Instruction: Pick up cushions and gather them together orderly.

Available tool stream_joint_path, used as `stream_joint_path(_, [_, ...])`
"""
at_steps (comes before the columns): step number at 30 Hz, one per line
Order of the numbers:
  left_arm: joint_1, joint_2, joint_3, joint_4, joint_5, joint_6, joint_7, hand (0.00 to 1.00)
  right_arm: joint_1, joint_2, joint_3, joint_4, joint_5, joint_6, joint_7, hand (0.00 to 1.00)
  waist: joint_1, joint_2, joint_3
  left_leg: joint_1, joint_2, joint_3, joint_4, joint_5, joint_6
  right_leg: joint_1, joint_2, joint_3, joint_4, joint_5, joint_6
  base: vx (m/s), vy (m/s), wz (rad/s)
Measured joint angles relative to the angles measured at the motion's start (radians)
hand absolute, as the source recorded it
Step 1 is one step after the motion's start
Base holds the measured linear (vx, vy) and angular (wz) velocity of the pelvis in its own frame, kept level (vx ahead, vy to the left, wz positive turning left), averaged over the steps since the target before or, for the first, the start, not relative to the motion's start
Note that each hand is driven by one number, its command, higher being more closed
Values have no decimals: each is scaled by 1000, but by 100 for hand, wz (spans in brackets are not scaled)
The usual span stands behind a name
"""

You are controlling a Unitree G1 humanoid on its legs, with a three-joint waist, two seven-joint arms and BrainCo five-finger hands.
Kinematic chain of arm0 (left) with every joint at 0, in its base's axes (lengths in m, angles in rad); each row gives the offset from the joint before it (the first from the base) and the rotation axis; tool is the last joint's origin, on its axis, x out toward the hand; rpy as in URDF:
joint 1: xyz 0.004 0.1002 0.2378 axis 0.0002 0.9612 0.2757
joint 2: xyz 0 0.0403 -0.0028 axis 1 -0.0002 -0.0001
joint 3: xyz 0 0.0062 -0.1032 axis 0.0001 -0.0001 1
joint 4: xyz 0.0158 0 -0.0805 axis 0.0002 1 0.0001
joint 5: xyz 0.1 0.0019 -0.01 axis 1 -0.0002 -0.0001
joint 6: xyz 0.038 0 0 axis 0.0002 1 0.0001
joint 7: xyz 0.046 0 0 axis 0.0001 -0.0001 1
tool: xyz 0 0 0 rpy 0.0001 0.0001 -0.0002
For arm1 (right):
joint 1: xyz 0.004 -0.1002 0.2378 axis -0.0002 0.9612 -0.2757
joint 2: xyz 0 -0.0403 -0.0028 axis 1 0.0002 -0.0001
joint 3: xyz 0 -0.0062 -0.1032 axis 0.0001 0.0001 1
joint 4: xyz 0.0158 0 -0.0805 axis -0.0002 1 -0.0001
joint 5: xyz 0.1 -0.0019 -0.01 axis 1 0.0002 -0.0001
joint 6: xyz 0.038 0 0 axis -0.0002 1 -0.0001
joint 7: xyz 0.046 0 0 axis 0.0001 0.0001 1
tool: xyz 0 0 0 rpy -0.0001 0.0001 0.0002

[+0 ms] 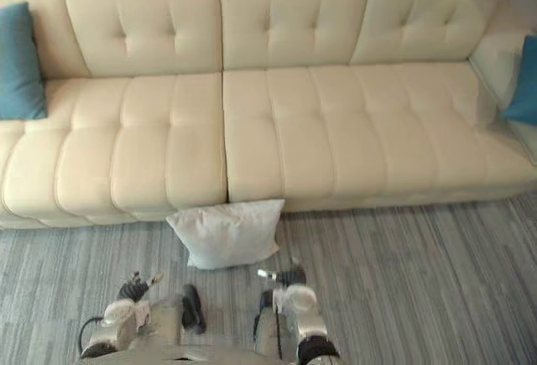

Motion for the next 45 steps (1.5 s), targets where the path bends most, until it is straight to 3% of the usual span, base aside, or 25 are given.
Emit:
stream_joint_path(8, [-186, 109, 0, -92, -91, -19, 53, 0, -217, -93, 5, -73, 11, 1, -68, 0, -15, -5, 129, -267, 60, -17, 178, -17, -4, -317, 27, 28, 256, -53, -24, -205, -39, -9])
stream_joint_path(13, [-336, 183, 9, -96, -139, -20, 67, 0, -404, -122, -11, -72, 22, 12, -81, 0, -17, -3, 191, -493, 93, -35, 253, 3, -2, -548, 42, 34, 344, -33, -30, -167, -32, -4])
stream_joint_path(18, [-459, 208, 14, -131, -147, -24, 67, 0, -558, -142, -11, -63, 23, 15, -119, 0, -15, 0, 238, -645, 104, -49, 299, 30, 32, -704, 43, 28, 415, -23, -29, -46, -10, 3])
stream_joint_path(22, [-572, 213, 22, -149, -164, -31, 68, 0, -684, -166, -7, -62, 23, 20, -124, 0, -7, 2, 286, -759, 111, -70, 353, 34, 39, -818, 43, 21, 491, -33, -32, -3, -15, 7])
stream_joint_path(28, [-673, 215, 18, -168, -165, -32, 88, 0, -802, -167, -8, -6, 24, 23, -163, 0, -8, 2, 298, -897, 107, -106, 408, 40, 36, -950, 26, -4, 583, -65, -42, -25, -23, 18])
stream_joint_path(35, [-762, 220, -10, -184, -186, -35, 127, 0, -914, -168, -41, 20, 101, 43, -203, 0, -5, 3, 300, -1014, 98, -131, 423, 69, 39, -1066, 10, -27, 637, -74, -52, -17, -5, 13])
stream_joint_path(36, [-768, 223, -19, -209, -186, -36, 133, 0, -940, -168, -41, 19, 101, 43, -206, 100, -6, 3, 300, -1033, 98, -139, 431, 71, 40, -1083, 10, -32, 649, -78, -54, -13, 2, 8])
stream_joint_path(38, [-793, 224, -44, -244, -185, -41, 146, 0, -990, -172, -39, 13, 108, 43, -227, 100, -4, 4, 300, -1064, 95, -146, 434, 80, 39, -1117, 7, -34, 667, -84, -57, -21, -3, 13])
stream_joint_path(39, [-798, 223, -49, -254, -185, -42, 151, 100, -1006, -172, -39, 11, 118, 43, -233, 100, -3, 3, 301, -1072, 95, -147, 435, 82, 38, -1126, 7, -36, 671, -84, -57, -27, -8, 13])
stream_joint_path(45, [-890, 192, -114, -295, -181, -53, 196, 100, -1065, -148, 11, -109, 120, 41, -291, 100, -2, 7, 312, -1135, 98, -172, 447, 93, 27, -1183, 8, -54, 703, -93, -62, -28, -6, 6])
